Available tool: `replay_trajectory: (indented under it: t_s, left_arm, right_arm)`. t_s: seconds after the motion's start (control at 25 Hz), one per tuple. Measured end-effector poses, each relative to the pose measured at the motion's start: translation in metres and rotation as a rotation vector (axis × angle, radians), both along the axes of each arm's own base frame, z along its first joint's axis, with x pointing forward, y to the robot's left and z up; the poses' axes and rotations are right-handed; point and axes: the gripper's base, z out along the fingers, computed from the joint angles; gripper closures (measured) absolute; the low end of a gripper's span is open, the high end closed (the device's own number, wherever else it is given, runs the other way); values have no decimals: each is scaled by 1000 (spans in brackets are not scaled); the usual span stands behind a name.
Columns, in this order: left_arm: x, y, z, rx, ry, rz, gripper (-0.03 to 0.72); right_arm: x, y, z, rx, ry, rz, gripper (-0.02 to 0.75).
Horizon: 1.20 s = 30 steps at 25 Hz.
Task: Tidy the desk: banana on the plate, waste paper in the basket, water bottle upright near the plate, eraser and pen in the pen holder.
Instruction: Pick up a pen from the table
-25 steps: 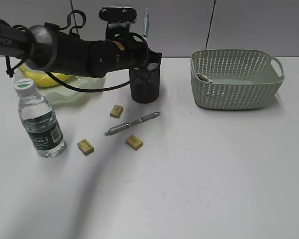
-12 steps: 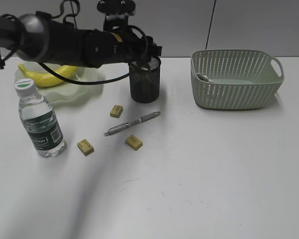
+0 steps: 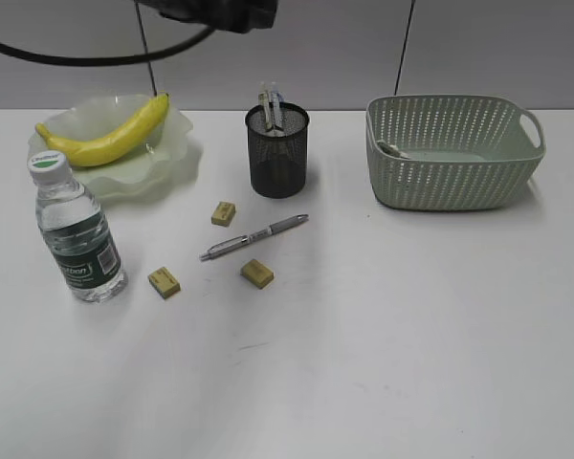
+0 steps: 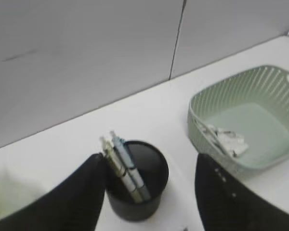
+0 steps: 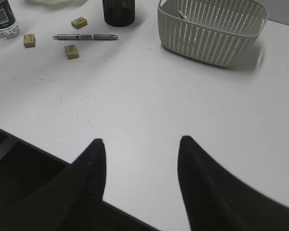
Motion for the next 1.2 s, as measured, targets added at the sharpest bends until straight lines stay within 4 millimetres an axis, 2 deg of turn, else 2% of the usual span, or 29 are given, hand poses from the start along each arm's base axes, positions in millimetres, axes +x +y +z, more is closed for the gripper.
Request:
replay_trajectory:
  t_s: [0.24, 0.4, 0.52, 0.68, 0.8, 0.88, 0.92, 1.0, 1.08, 1.2]
  left_arm:
    - [-60, 38, 62, 129, 115, -21, 243]
    - [-103, 65, 94, 186, 177, -26, 255]
    - [-138, 90, 120, 204, 171, -12, 270]
    - [-185, 124, 146, 243, 151, 12, 278]
    - [-218, 145, 163, 198, 84, 25, 279]
    - [-242, 160, 168, 169, 38, 28, 279]
    - [-262, 172, 170, 145, 0, 31, 283]
    - [-285, 187, 164, 132, -31, 38, 293]
    - [-302, 198, 151, 131, -41, 43, 296]
    - [-322, 211, 116, 147, -16, 41, 296]
  right_arm:
    - [0, 0, 0, 0, 0, 0, 344]
    - [0, 0, 0, 0, 0, 0, 344]
    - [0, 0, 0, 0, 0, 0, 344]
    - [0, 0, 0, 0, 0, 0, 344]
    - [0, 0, 0, 0, 0, 0, 344]
    - [0, 0, 0, 0, 0, 0, 344]
    - [0, 0, 0, 0, 0, 0, 344]
    - [0, 0, 0, 0, 0, 0, 344]
    - [0, 0, 0, 0, 0, 0, 344]
    - [0, 0, 0, 0, 0, 0, 344]
